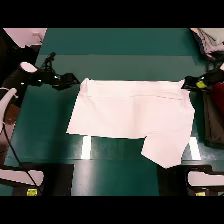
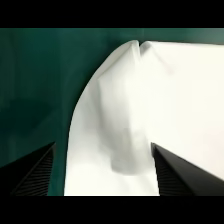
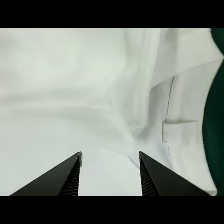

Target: Fold the shirts.

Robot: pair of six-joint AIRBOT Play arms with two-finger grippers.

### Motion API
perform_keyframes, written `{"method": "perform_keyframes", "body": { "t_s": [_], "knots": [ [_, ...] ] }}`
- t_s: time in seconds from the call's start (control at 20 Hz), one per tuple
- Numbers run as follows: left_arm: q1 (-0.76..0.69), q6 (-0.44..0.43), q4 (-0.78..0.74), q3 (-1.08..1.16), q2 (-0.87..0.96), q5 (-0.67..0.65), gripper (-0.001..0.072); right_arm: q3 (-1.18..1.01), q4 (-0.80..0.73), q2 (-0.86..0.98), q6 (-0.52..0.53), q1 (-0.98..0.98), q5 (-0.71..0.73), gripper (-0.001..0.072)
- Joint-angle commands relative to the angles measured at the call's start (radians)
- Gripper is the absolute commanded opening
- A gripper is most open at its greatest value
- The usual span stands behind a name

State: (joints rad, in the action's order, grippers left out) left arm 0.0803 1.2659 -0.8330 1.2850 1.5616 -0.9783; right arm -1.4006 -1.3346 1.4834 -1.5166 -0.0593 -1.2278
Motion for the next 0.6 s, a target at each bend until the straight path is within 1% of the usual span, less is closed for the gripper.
{"method": "perform_keyframes", "body": {
  "t_s": [0.0,0.05,0.15,0.25,0.4,0.55],
  "knots": [
    [0.086,-0.038,-0.029,-0.009,-0.073,-0.195,0.0706,-0.007,0.099,-0.090,0.078,-0.076,-0.135,0.0424],
    [0.107,-0.063,-0.050,-0.046,-0.113,-0.241,0.0706,-0.007,0.143,-0.119,0.107,-0.106,-0.187,0.0424],
    [0.133,-0.095,-0.066,-0.171,-0.193,-0.281,0.0707,-0.007,0.220,-0.166,0.150,-0.154,-0.257,0.0420],
    [0.138,-0.098,-0.067,-0.335,-0.267,-0.276,0.0707,-0.007,0.245,-0.200,0.159,-0.175,-0.274,0.0294],
    [0.138,-0.146,-0.053,-0.529,-0.339,-0.259,0.0706,-0.007,0.243,-0.230,0.160,-0.173,-0.273,0.0293],
    [0.138,-0.148,-0.047,-0.607,-0.344,-0.239,0.0707,-0.007,0.243,-0.234,0.160,-0.156,-0.274,0.0293]
  ]
}}
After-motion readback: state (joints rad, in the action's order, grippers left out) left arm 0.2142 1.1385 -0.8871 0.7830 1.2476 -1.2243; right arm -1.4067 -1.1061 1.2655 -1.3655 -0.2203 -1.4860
